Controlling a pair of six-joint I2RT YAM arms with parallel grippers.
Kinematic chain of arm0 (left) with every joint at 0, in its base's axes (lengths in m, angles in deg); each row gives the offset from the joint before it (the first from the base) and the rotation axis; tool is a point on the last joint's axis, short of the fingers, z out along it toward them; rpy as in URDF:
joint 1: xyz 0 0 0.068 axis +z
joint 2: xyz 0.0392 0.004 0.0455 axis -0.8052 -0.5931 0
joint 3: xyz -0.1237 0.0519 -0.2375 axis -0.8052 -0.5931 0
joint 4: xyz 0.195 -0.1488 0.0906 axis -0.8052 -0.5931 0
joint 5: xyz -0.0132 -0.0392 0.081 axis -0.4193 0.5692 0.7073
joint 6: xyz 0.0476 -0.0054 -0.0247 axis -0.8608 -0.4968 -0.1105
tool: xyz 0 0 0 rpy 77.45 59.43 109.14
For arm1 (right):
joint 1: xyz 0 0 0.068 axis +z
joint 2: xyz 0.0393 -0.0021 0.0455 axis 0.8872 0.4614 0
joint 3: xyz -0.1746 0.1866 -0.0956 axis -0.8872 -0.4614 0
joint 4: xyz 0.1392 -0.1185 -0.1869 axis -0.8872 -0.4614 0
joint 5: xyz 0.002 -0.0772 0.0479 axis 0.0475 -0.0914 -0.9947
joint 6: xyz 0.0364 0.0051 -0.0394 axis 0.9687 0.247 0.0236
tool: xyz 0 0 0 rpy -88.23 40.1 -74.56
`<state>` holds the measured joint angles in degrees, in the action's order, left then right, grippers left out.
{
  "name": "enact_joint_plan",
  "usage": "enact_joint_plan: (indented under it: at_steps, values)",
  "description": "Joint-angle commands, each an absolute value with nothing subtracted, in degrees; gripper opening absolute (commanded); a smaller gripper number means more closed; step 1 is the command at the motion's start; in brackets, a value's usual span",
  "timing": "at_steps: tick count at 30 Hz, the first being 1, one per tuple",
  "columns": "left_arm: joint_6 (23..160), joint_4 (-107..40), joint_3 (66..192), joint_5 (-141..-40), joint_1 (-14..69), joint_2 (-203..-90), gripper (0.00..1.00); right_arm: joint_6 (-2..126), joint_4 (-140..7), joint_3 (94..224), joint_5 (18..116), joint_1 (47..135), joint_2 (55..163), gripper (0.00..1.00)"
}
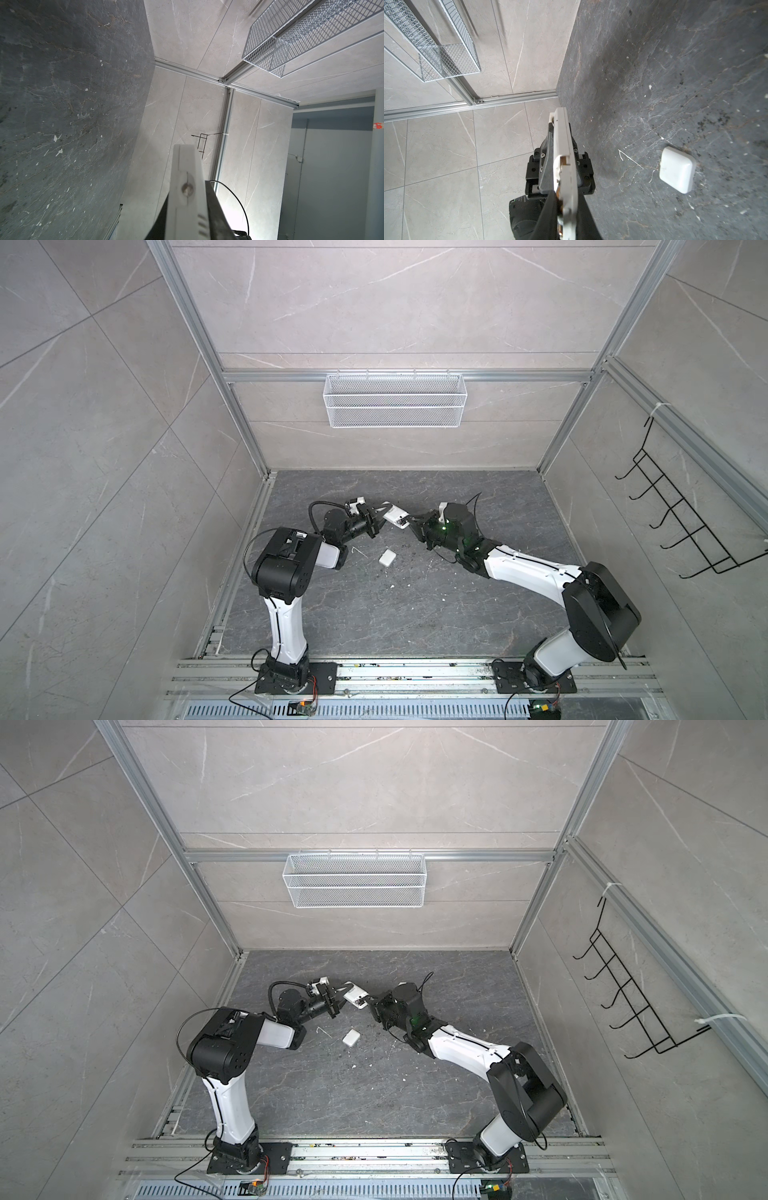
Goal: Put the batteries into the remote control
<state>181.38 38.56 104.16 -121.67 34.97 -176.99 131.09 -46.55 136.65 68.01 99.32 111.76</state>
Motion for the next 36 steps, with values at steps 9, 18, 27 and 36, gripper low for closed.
enact_joint_plan:
  at_steps: [9,18,27,36]
  values:
    - [180.11,43.39,105.85,-123.02,34.99,-173.47,0.0,126.68,-54.66,139.46,67.38,98.69,110.55,0.34]
    - [180.32,43.26,104.33,-125.56,35.11,-173.47,0.0,100.24,-71.91,146.79,65.99,97.59,107.12,0.8]
    - [181.73,43.26,103.66,-126.08,35.16,-173.82,0.0,77.64,-81.17,155.43,59.3,98.02,110.99,0.87]
    - [182.7,43.26,103.26,-126.9,35.11,-174.0,0.0,72.19,-82.33,157.05,59.74,98.2,114.8,0.88]
